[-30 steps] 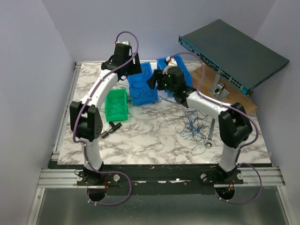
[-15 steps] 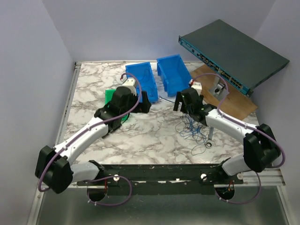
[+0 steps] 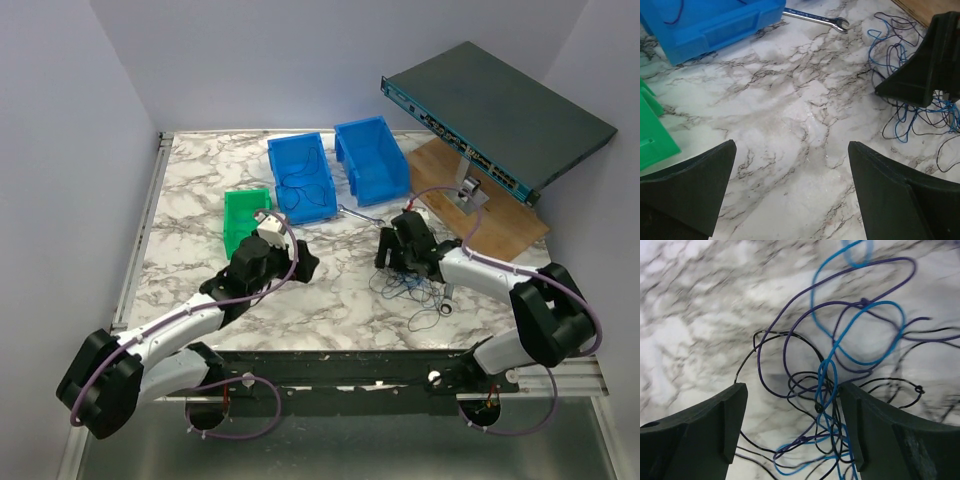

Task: Untangle the cables
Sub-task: Place the cable in the bin, then untie the cable.

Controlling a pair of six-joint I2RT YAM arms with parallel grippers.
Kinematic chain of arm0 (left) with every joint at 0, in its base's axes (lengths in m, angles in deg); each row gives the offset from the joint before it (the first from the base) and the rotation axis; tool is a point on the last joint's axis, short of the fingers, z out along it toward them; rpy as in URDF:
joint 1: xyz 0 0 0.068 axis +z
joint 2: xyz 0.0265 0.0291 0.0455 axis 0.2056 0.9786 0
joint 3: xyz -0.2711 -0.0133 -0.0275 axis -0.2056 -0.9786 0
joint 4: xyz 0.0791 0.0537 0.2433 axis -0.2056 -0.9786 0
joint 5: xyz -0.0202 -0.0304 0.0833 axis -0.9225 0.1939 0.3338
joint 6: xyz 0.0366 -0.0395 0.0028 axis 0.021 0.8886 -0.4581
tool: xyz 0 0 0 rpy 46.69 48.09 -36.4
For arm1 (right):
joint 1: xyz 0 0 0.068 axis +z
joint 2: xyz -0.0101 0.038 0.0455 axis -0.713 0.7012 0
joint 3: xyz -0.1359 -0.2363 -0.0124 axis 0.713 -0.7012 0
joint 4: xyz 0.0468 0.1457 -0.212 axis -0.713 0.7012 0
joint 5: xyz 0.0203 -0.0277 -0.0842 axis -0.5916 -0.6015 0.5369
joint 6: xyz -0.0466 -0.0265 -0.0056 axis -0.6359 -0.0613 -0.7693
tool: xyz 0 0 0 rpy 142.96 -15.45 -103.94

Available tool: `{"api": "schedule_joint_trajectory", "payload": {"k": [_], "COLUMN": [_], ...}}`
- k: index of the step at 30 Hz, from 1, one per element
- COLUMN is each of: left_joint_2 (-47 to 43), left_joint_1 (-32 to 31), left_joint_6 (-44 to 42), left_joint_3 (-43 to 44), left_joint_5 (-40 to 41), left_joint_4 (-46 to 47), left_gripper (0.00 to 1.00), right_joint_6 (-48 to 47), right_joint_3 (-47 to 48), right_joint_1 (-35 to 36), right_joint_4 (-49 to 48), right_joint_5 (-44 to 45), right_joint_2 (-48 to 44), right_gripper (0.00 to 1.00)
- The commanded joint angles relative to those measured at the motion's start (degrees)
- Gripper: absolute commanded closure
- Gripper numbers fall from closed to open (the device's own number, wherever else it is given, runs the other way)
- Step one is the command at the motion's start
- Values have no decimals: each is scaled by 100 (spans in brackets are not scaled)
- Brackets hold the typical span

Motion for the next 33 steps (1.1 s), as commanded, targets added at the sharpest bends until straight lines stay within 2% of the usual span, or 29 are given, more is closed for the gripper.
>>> {"api": "schedule_joint_trajectory", "payload": {"k": [1, 5, 8, 11, 16, 20, 24, 33], "left_joint_2": [-239, -69, 60, 112, 259, 738, 1307, 2487], "left_joint_1": [-220, -341, -418, -468, -530, -619, -710, -715], "left_joint_6": [-411, -406, -446, -447, -490, -526, -531, -246], "left_joint_3": [-438, -379, -286, -256, -150, 154, 663, 1496], "left_joint_5": [-289, -549, -587, -661, -843, -969, -1025, -1517], "left_joint_4": [1421, 1630, 1595, 1578, 1542, 1356, 832, 58], "left_gripper": [3, 3, 3, 3, 3, 7, 12, 25], "right_joint_6": [197, 617, 580, 355, 328, 281, 184, -259], "right_joint_3": [-302, -194, -38, 211, 506, 415, 28, -313], "right_joint_1": [415, 678, 708, 706, 707, 706, 707, 707], "right_joint_4": [-979, -1876, -1985, -1345, 318, 1013, 948, 15], "right_joint_5": [-1792, -2798, -2919, -2098, 102, 710, 527, -1011], "right_joint_2": [-204, -170, -310, -619, -935, -1028, -1136, -895], "right_gripper": [19, 20, 20, 19, 14, 16, 24, 35]}}
